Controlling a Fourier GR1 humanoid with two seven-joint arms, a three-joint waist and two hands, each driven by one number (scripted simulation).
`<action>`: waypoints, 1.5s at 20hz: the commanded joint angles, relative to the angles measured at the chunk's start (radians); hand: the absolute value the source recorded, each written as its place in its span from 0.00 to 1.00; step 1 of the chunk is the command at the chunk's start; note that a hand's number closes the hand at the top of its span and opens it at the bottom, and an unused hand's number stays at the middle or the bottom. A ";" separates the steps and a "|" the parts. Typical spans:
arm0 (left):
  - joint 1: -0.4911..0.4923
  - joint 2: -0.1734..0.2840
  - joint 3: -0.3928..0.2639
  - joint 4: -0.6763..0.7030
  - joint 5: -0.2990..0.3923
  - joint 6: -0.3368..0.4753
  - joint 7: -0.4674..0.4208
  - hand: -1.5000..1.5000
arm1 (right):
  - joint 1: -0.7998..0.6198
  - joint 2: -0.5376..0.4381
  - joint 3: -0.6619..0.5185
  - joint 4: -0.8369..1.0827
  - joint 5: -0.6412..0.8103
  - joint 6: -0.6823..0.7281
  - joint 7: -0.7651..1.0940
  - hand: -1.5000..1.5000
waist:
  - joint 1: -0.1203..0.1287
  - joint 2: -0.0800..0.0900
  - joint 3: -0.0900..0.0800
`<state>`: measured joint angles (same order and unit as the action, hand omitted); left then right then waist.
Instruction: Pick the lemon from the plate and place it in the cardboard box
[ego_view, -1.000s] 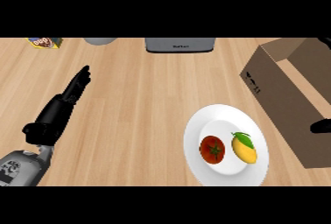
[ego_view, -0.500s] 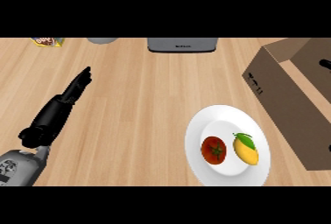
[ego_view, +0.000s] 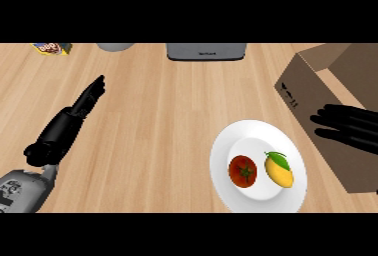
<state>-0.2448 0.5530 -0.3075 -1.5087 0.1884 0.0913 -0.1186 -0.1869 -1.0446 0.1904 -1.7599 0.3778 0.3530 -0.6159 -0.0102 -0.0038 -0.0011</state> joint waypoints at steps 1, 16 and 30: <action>-0.009 0.016 0.041 0.002 0.022 -0.045 -0.001 0.50 | 0.019 -0.009 0.053 -0.138 0.131 0.009 0.139 0.00 | 0.003 0.000 0.000; 0.018 -0.088 0.090 0.012 -0.093 -0.087 -0.005 0.50 | 0.181 0.187 0.151 -0.348 0.383 0.171 0.437 0.00 | 0.007 0.003 0.001; -0.023 -0.143 0.193 0.011 -0.143 -0.168 0.057 0.50 | 0.125 0.385 0.226 -0.212 0.683 0.152 0.443 0.00 | 0.009 0.004 0.001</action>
<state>-0.2286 0.4279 -0.1541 -1.5325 0.0523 -0.0550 -0.0708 -0.0479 -0.7123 0.3852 -1.9960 0.9850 0.4885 -0.1934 0.0003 -0.0003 0.0000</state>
